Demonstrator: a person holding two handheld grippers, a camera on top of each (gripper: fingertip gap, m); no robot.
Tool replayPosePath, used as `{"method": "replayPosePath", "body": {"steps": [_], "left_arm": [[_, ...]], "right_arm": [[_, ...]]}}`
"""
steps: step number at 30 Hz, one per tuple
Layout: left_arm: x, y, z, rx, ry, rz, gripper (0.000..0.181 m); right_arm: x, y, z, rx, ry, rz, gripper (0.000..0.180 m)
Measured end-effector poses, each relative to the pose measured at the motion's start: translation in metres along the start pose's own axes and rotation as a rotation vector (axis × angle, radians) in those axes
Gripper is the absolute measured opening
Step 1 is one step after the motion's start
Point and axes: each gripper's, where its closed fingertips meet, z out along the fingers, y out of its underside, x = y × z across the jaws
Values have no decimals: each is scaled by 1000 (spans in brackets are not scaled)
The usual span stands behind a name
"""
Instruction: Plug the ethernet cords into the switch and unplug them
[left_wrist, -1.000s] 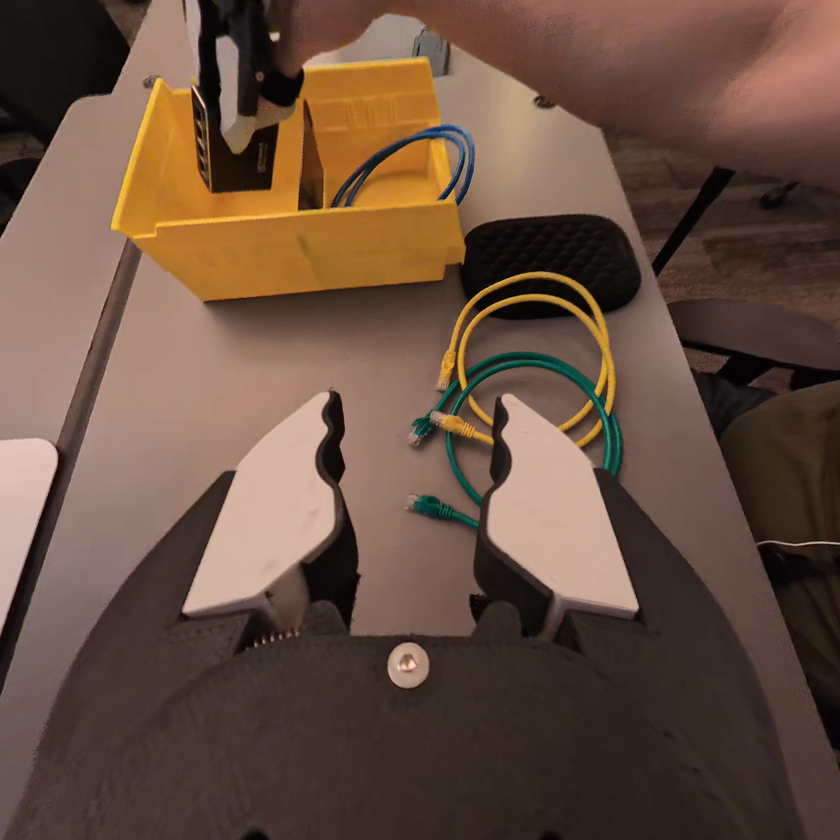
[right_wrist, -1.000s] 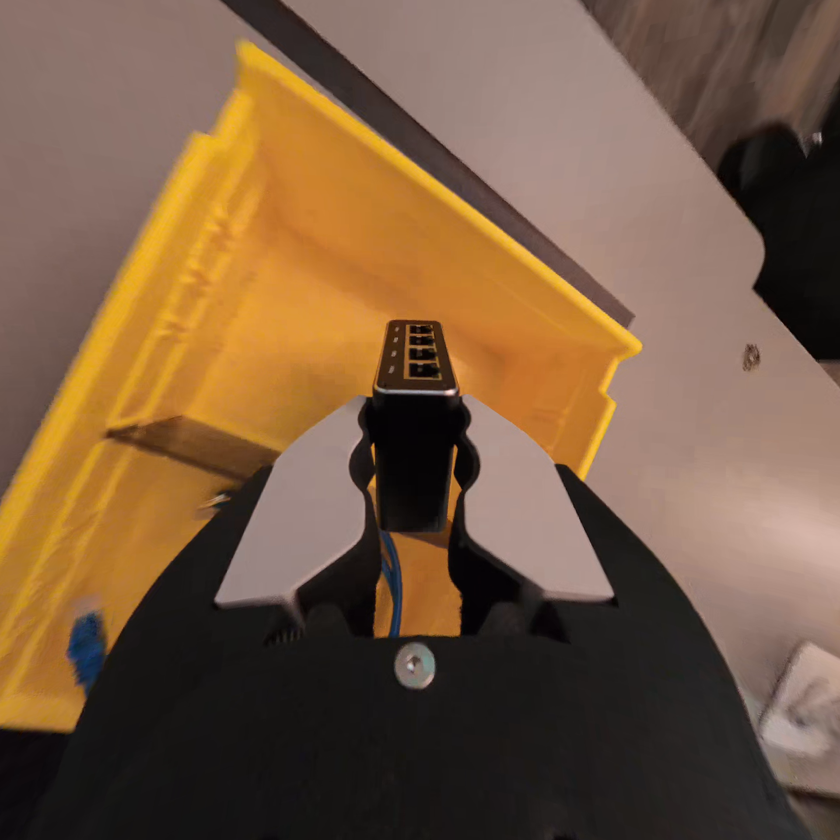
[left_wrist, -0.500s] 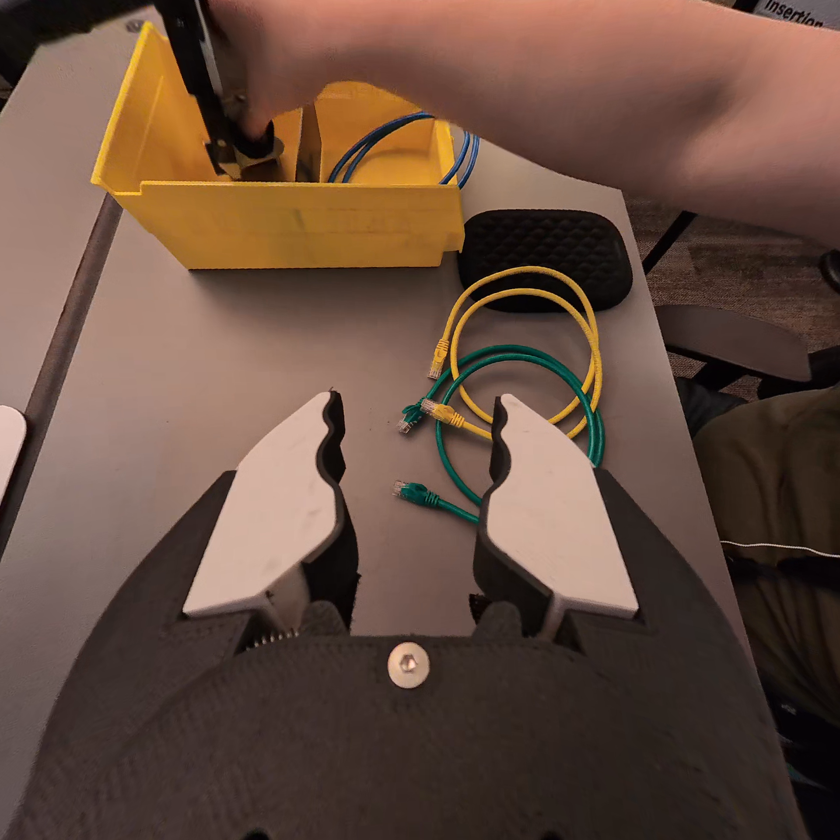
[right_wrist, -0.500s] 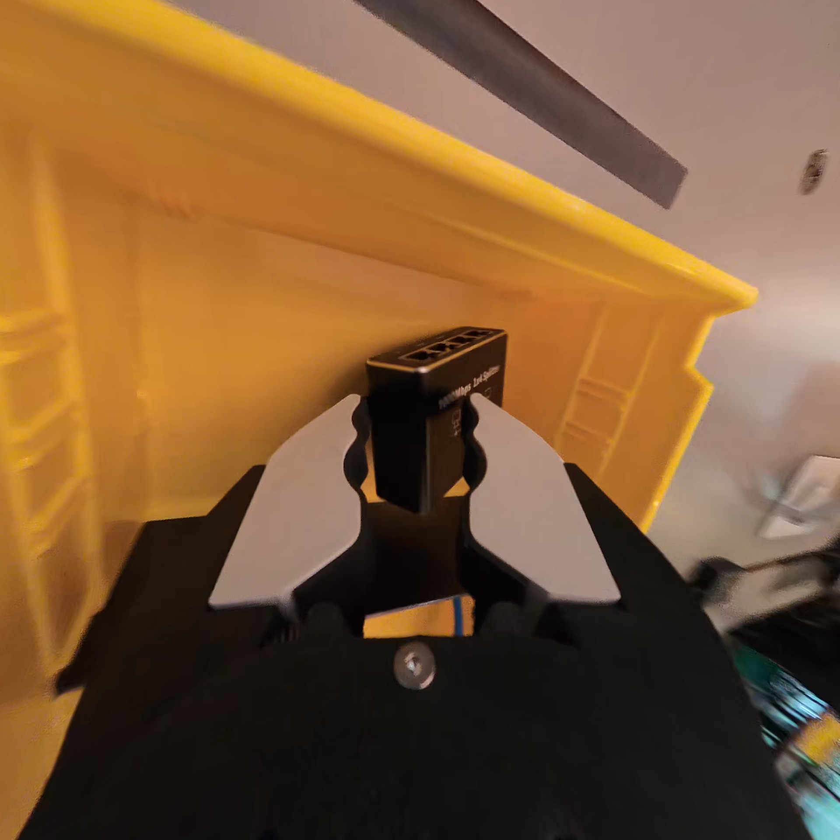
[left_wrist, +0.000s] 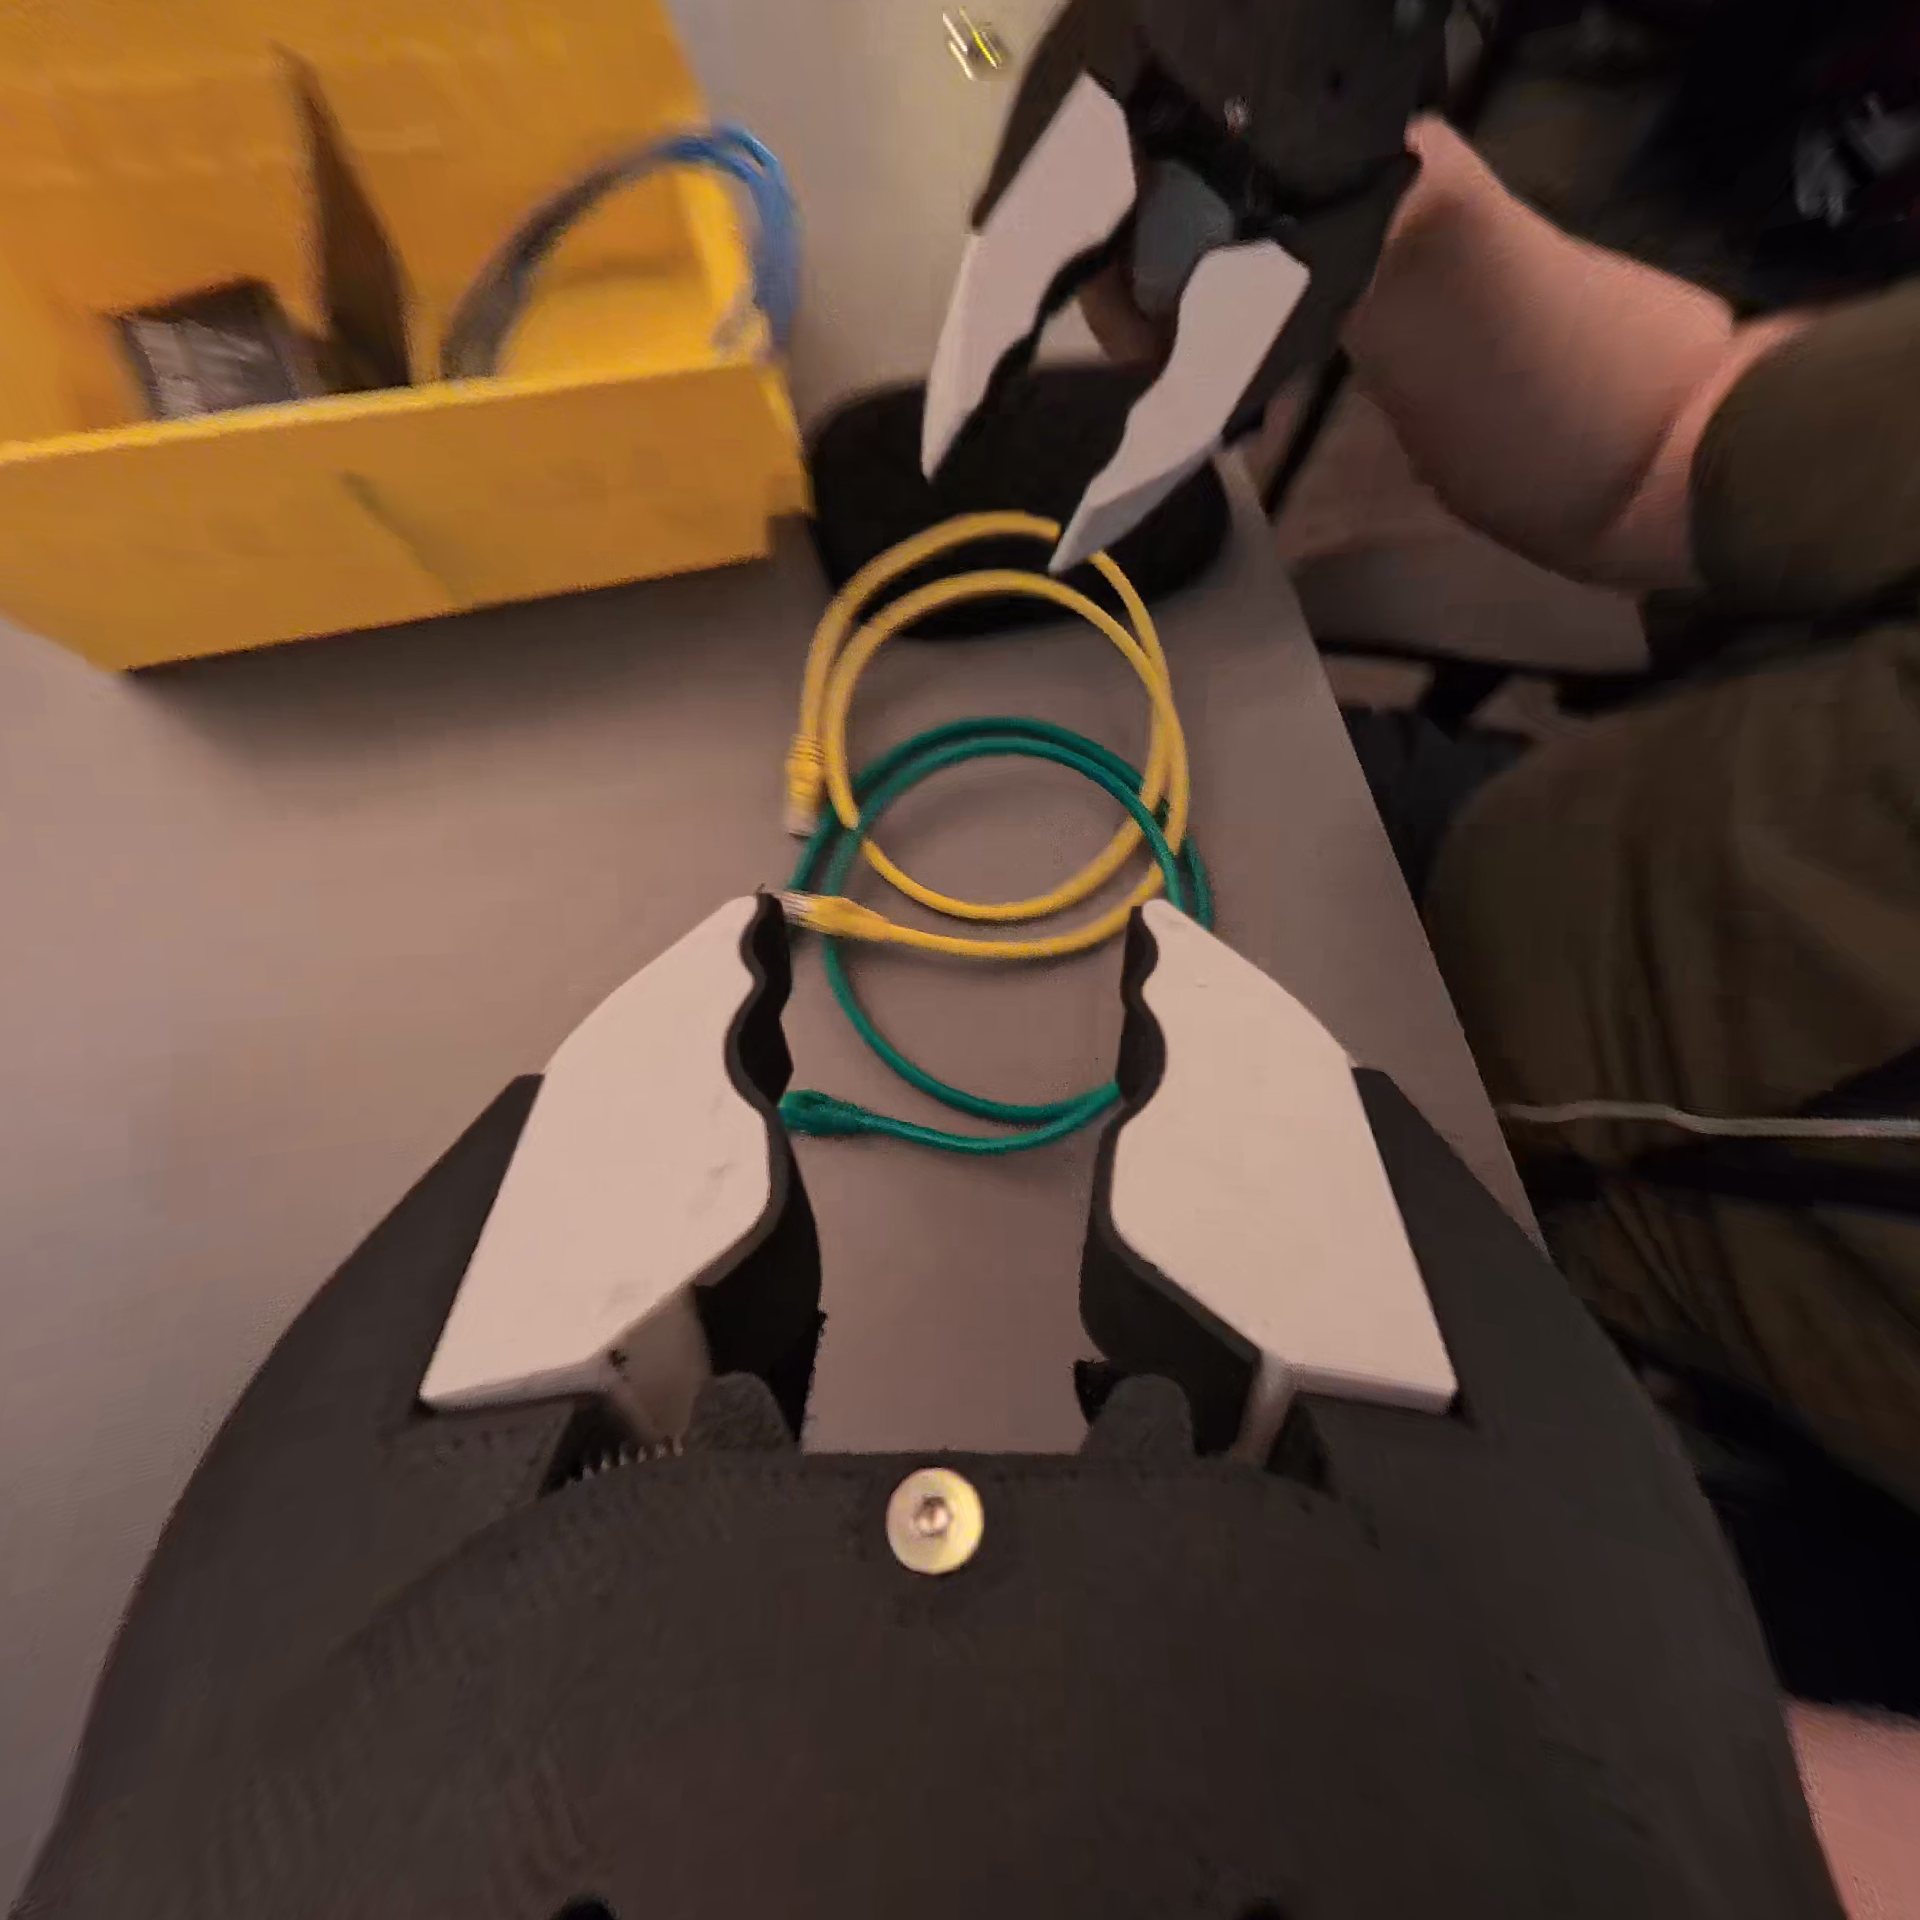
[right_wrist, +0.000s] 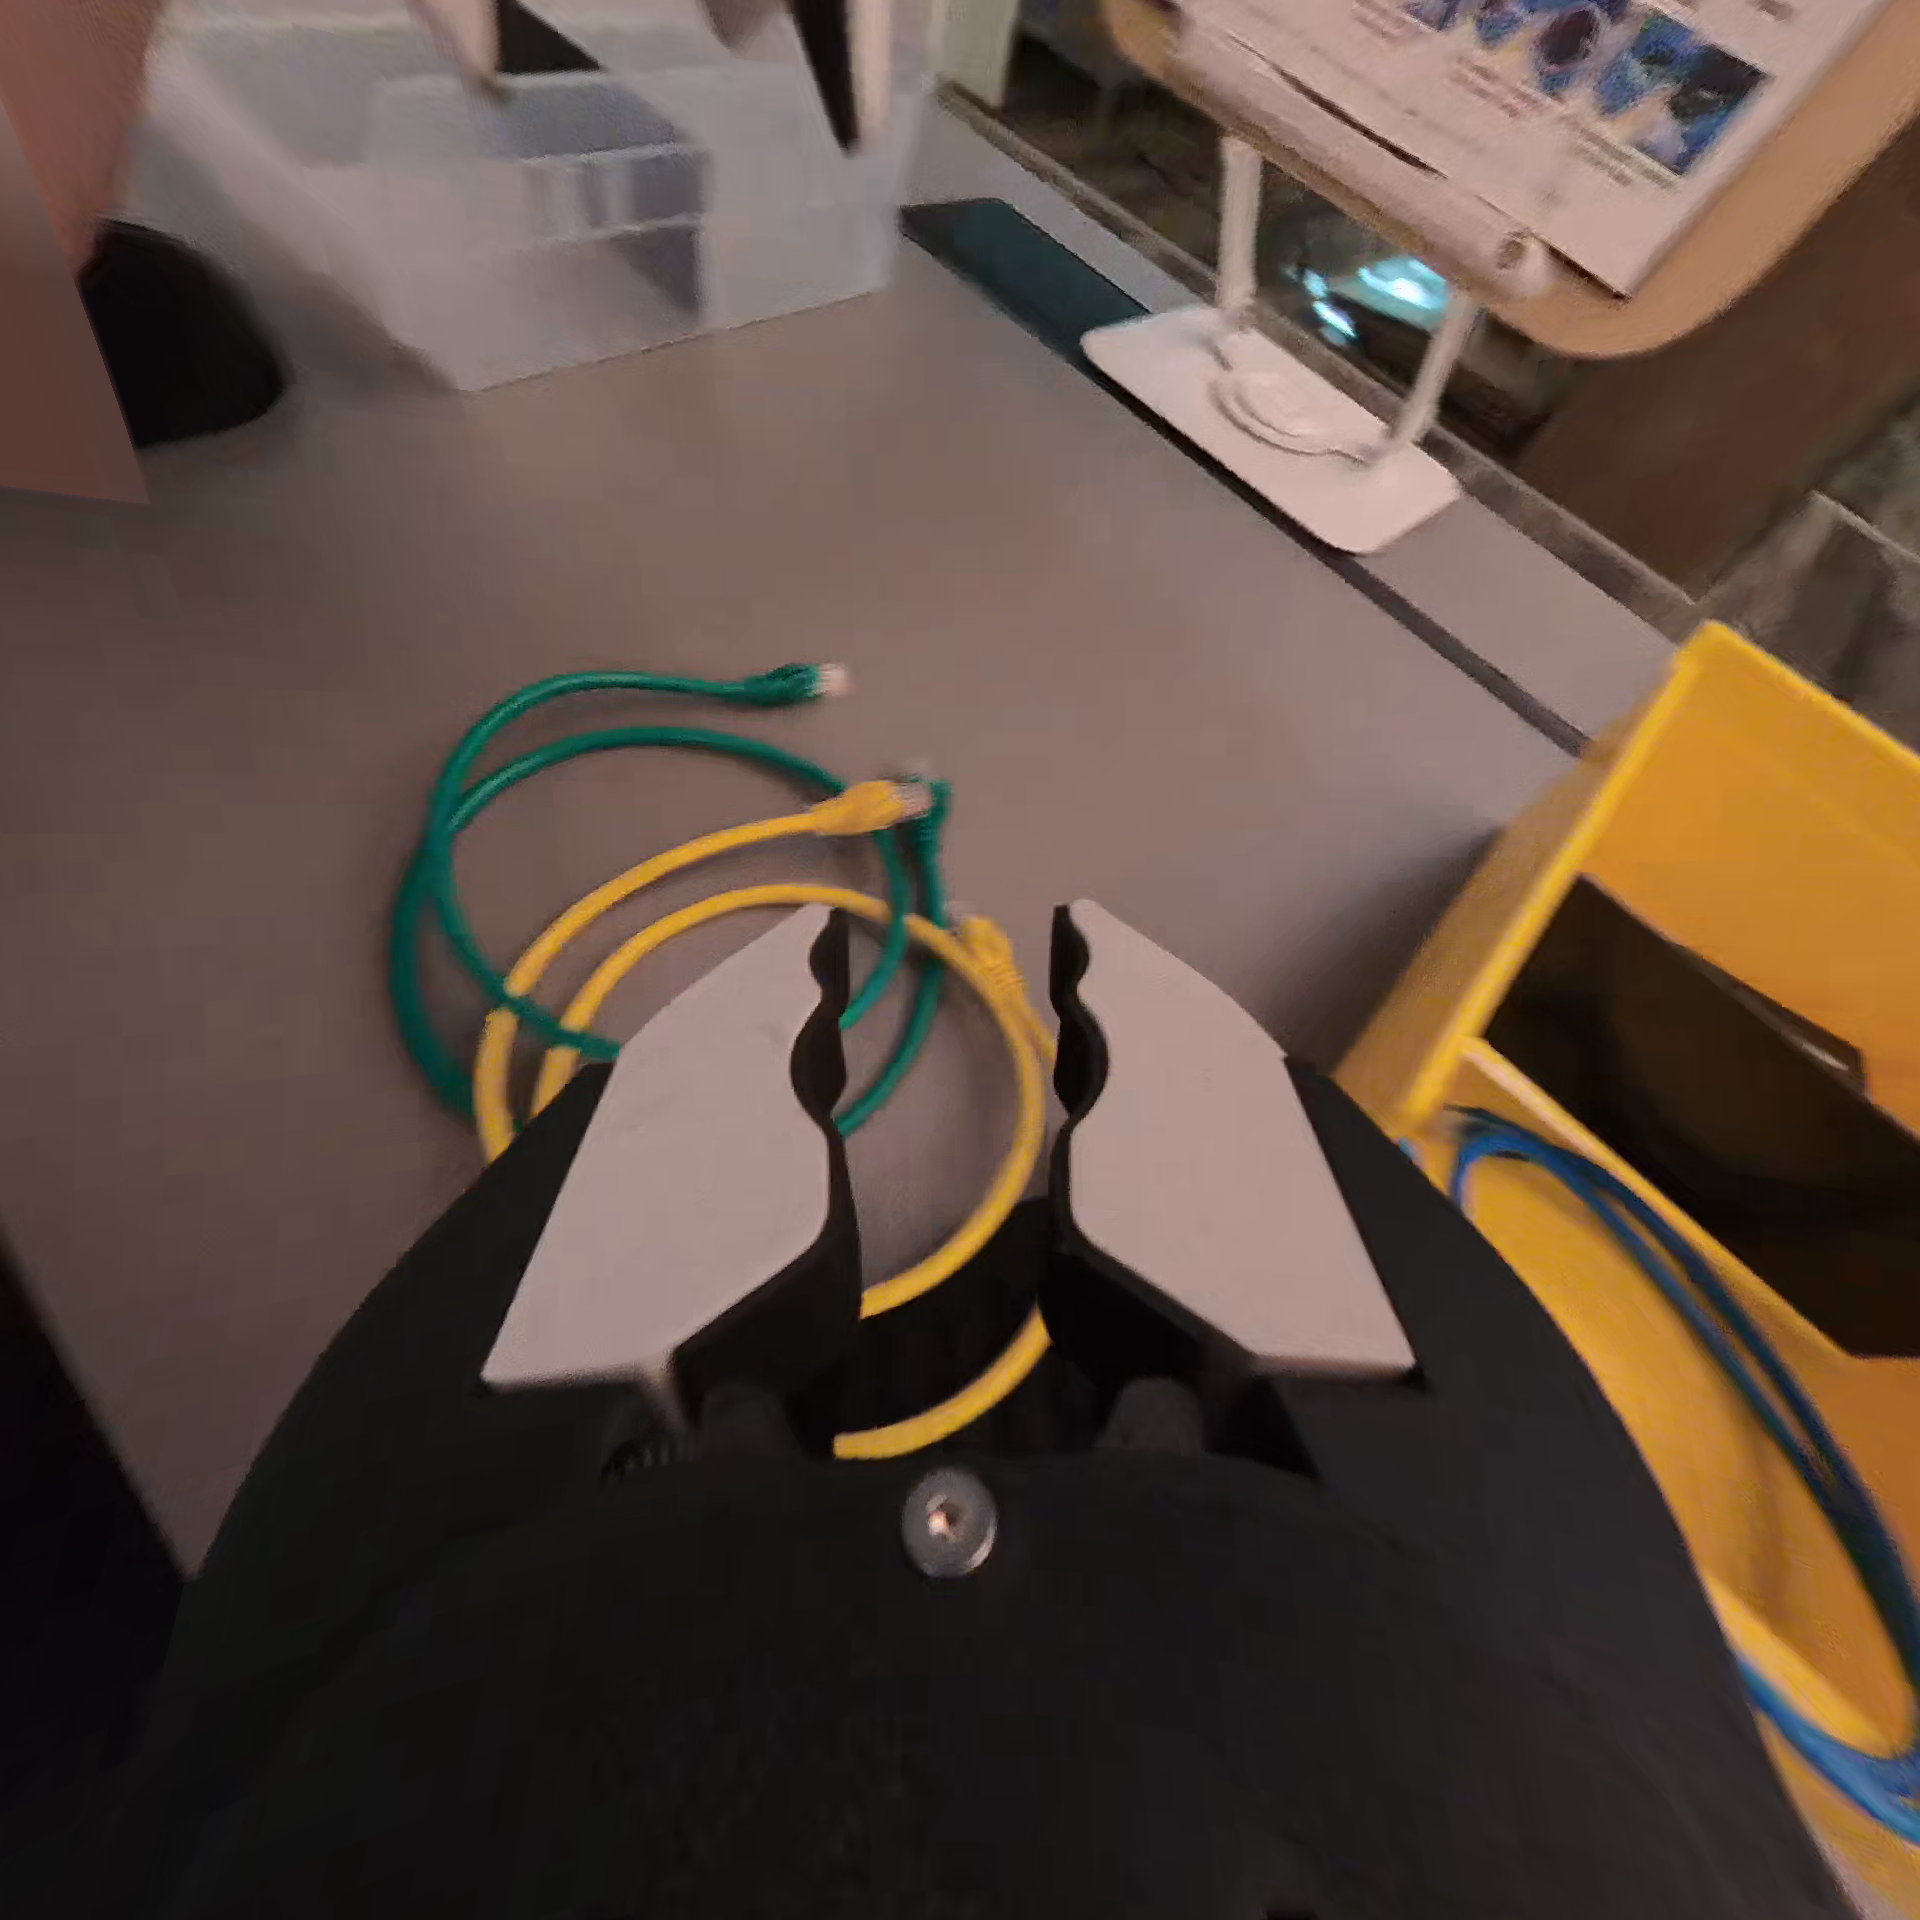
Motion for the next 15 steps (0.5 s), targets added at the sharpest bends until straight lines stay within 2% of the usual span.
{"method": "replayPosePath", "body": {"steps": [2,3,5,8,10,12,15], "left_arm": [[20,15,24,-125,91,60,59],[31,24,36,-196,141,87,55],[49,41,58,-333,218,131,55],[70,56,83,-444,309,156,58],[72,64,96,-505,302,169,67],[73,76,105,-575,292,178,67],[72,99,115,-702,277,201,66]], "right_arm": [[-37,10,-7,42,-122,-8,38],[-53,17,-10,32,-178,8,44],[-69,30,-10,-10,-201,27,52],[-86,56,-4,-134,-202,-48,54],[-90,75,1,-245,-182,-111,51],[-92,91,5,-336,-172,-155,48],[-92,100,5,-404,-178,-115,22]]}}
